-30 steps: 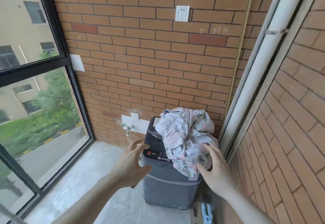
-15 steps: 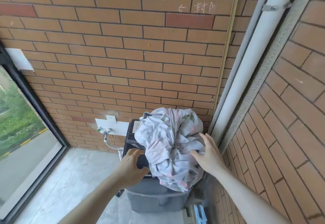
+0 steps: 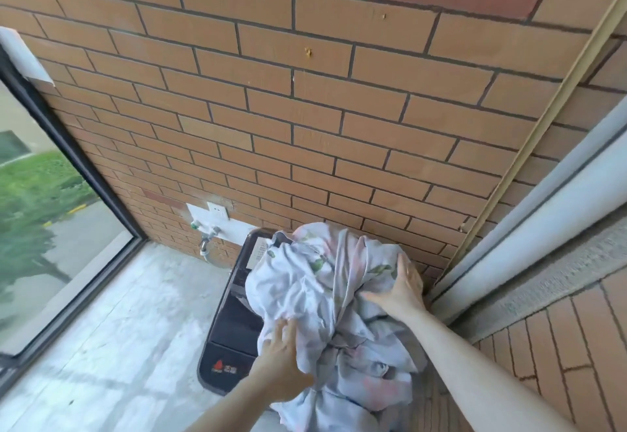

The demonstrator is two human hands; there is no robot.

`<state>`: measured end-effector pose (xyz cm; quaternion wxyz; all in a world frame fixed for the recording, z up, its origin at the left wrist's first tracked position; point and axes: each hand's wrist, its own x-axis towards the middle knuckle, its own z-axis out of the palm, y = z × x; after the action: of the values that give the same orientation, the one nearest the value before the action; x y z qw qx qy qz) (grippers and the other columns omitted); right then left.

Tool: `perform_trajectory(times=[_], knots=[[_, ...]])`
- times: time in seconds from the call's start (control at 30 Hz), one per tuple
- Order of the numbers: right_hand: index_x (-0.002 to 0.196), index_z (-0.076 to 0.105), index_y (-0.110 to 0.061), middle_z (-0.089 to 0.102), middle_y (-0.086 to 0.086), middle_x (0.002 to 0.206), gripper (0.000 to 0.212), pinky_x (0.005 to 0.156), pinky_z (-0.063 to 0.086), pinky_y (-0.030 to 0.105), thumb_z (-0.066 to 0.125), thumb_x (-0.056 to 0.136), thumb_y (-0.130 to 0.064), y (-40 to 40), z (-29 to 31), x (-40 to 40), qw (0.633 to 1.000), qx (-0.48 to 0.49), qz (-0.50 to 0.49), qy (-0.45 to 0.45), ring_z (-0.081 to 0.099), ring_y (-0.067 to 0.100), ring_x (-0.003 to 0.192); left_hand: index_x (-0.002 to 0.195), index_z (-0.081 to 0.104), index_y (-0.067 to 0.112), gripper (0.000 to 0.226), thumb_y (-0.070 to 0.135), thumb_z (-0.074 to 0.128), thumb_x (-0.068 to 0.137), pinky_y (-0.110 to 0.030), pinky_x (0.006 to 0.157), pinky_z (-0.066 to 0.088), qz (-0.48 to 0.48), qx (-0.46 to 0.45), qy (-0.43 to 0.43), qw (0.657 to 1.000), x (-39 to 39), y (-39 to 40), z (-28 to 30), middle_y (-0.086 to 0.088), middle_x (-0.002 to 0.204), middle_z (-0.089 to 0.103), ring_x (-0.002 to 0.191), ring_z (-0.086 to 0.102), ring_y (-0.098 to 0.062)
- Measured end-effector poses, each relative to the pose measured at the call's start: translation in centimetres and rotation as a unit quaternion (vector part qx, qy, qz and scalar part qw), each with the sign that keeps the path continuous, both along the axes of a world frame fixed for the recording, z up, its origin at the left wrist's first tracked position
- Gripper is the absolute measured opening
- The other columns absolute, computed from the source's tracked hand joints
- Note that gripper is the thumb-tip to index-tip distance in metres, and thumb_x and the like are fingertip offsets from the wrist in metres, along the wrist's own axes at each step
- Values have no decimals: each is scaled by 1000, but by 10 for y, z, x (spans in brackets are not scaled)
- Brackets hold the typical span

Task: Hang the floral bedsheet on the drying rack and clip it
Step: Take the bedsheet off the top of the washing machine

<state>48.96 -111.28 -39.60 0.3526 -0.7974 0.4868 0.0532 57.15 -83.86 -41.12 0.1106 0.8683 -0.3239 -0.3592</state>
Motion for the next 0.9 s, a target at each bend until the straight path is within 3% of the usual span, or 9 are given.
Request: perform_trajectory(times=[0.07,0.13,0.2,0.27,0.4,0.5,0.57,0.77,0.9], knots=[[153,35,-14,50,3,148,117,108,43,37,92,61,-57,-4,-26,13,997,71,-5,5,49,24,134,162,-11,8,112,55,60,90,-39,126,13,14,7,-15,1000,-3,-10,-9,-9,169,-7,158,-2,-30],[117,64,-17,68,-6,109,80,88,53,32,92,57,-62,3,-58,19,997,80,12,18,63,16,101,161,-9,5,102,48,55,96,-39,126,16,32,17,-34,999,-6,-18,-16,-10,168,-4,157,0,-30],[91,68,-24,69,-8,85,57,72,58,33,83,56,-66,13,-80,15,998,55,20,25,66,17,80,162,-3,10,88,27,54,97,-39,116,35,54,28,-37,997,-5,-23,-19,-6,167,4,154,17,-32],[77,63,-24,67,-4,73,49,65,60,37,75,57,-68,18,-89,12,1000,9,-6,21,69,26,73,158,17,16,71,12,49,95,-39,96,48,75,32,-50,995,0,-24,-18,-2,157,23,137,43,-31],[70,60,-20,67,5,74,36,56,54,34,77,78,-51,22,-72,15,999,0,-33,-4,64,30,66,126,49,23,38,10,44,91,-38,78,49,97,26,-67,993,10,-15,-18,2,130,52,108,60,-28],[75,67,-14,69,2,71,32,59,52,30,80,78,-43,25,-58,13,997,-1,-35,-64,68,27,70,94,50,29,19,12,45,88,-31,64,42,157,-28,-56,986,10,3,-12,10,105,60,90,60,-18],[76,67,-12,69,-1,71,28,57,46,26,86,76,-32,34,-39,9,990,0,-41,-136,68,21,71,83,49,23,12,11,47,87,-31,56,37,217,-85,-53,971,9,21,-4,10,87,60,76,55,-13],[67,58,-12,65,-3,62,31,56,51,34,88,72,-17,84,39,-2,957,-30,13,-290,63,17,62,77,54,14,20,12,58,95,-26,52,32,341,-240,-11,909,-16,83,29,15,59,54,53,42,-6],[68,57,-23,64,-21,61,33,54,44,10,82,76,-2,137,103,-9,920,-8,64,-387,59,0,57,78,53,8,26,15,56,102,-28,54,33,381,-338,2,860,-46,126,75,12,58,46,55,39,-6]])
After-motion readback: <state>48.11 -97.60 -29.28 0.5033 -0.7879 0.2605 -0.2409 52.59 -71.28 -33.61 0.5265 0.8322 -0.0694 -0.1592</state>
